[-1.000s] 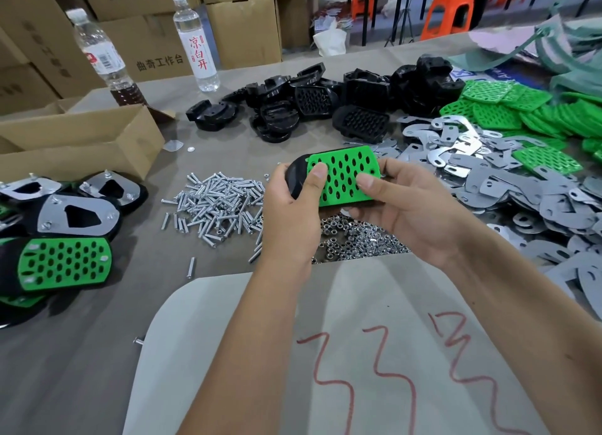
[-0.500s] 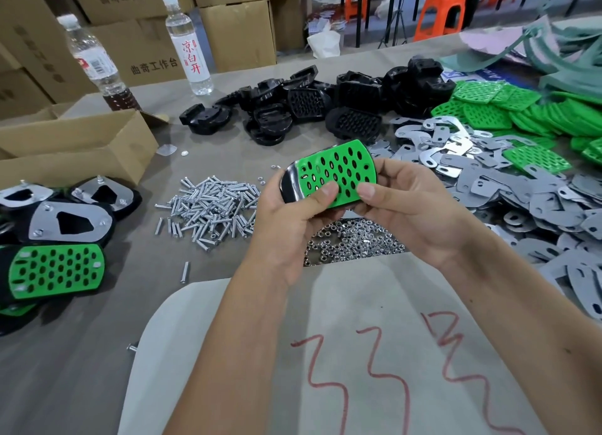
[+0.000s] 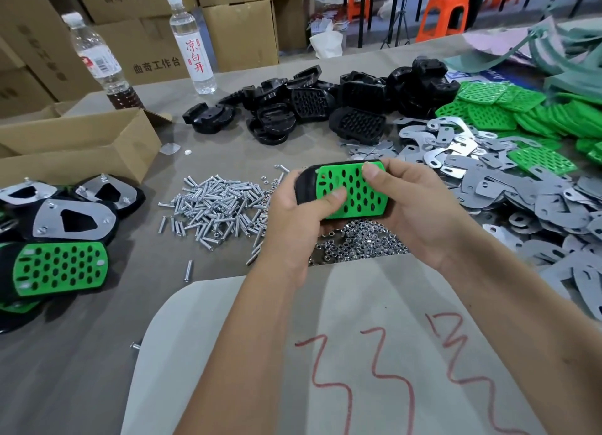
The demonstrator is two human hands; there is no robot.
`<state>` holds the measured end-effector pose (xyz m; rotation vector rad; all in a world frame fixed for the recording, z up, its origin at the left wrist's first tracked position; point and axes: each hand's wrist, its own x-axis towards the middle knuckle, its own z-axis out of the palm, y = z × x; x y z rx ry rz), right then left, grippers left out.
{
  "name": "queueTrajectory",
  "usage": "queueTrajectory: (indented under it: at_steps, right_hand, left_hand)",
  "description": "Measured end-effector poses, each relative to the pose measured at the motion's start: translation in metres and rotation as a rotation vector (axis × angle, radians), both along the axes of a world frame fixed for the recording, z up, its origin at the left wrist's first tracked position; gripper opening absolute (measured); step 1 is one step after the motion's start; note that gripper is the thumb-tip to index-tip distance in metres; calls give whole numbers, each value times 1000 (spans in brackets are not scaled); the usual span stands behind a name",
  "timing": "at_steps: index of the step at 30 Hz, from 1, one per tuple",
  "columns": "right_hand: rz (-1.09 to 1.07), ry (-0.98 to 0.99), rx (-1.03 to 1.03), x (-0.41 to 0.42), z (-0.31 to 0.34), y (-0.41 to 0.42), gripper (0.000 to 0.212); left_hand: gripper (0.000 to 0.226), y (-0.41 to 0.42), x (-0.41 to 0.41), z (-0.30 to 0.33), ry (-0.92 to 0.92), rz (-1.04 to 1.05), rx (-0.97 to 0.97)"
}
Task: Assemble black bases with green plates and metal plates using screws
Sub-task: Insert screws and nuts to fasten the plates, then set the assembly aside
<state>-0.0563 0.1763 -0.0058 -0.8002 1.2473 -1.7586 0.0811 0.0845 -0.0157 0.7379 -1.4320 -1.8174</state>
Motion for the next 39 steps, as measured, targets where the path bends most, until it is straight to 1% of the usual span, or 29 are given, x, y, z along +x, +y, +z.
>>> queueTrajectory:
  at_steps: [2, 5, 7, 11, 14, 20, 22, 24, 26, 28, 32, 35, 39]
  right_hand:
    - [-56, 21, 7, 2, -1, -1, 49]
    - [-69, 47, 10, 2, -1, -1, 44]
    - [-52, 45, 0, 1, -1, -1, 43]
    - [-11, 17, -28, -2, -3, -1, 45]
    - [-14, 7, -24, -2, -4, -1, 46]
    - [-92, 58, 20, 8, -5, -6, 41]
    - [-109, 58, 12, 9, -5, -7, 32]
    - [-110, 77, 0, 11, -6, -7, 22]
    - [-104, 88, -17, 14, -7, -7, 17]
    - [-87, 69, -17, 16, -7, -7, 20]
    - [-22, -14, 19, 17, -6, -8, 42]
    - [10, -38, 13, 16, -8, -7, 43]
    - [43, -74, -31, 14, -11, -6, 47]
  left_hand:
    - [16, 3, -2, 3, -1, 36, 12]
    - [11, 4, -1, 7, 24, 71, 15]
    - [9, 4, 0, 7, 46, 57, 23]
    - [12, 4, 2, 8, 72, 33, 42]
    - [9, 5, 1, 7, 58, 31, 66]
    - [7, 10, -6, 5, 26, 209, 26]
    - [10, 11, -8, 5, 34, 235, 23]
    - [22, 12, -9, 7, 46, 252, 59]
    - [26, 10, -9, 7, 63, 257, 99]
    - [28, 10, -9, 7, 80, 270, 121]
    - [26, 10, -8, 6, 75, 292, 91]
    - [27, 9, -5, 8, 47, 269, 71]
    - [33, 6, 1, 11, -20, 237, -27]
